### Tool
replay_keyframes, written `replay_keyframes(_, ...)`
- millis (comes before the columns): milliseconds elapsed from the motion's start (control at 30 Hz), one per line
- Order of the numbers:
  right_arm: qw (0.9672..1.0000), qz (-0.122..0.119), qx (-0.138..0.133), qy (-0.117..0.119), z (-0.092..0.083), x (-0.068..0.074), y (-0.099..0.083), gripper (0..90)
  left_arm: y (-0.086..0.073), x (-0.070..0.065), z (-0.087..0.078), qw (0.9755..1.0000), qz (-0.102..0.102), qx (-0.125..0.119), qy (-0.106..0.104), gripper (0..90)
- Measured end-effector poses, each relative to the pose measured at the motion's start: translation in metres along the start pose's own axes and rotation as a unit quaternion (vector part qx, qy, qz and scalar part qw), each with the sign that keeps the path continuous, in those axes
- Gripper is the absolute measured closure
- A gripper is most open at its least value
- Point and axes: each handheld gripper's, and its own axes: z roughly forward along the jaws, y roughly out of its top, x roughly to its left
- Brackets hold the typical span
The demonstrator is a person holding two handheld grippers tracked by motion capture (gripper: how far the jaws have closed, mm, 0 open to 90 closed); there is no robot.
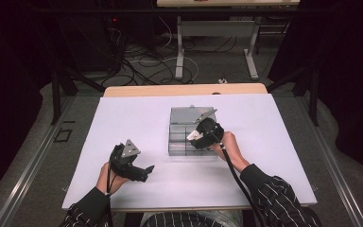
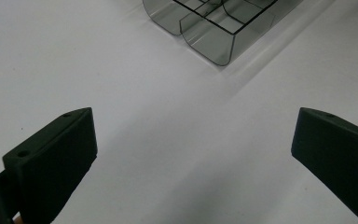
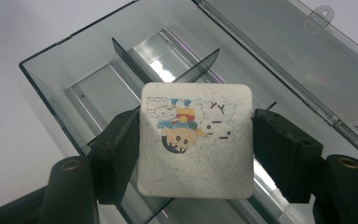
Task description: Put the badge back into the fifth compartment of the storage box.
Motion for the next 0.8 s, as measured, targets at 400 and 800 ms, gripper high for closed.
replay_keyframes(400,0.9996,-0.002,0.025,-0.01,0.007,0.002,-0.001,32.9,0.0,0.0,0.0,1.0,0.002,-0.002,0.001,0.1)
replay_keyframes(800,0.9991,-0.006,0.041,0.004,0.011,0.003,-0.003,32.4,0.0,0.0,-0.001,1.0,0.002,-0.002,0.002,0.1)
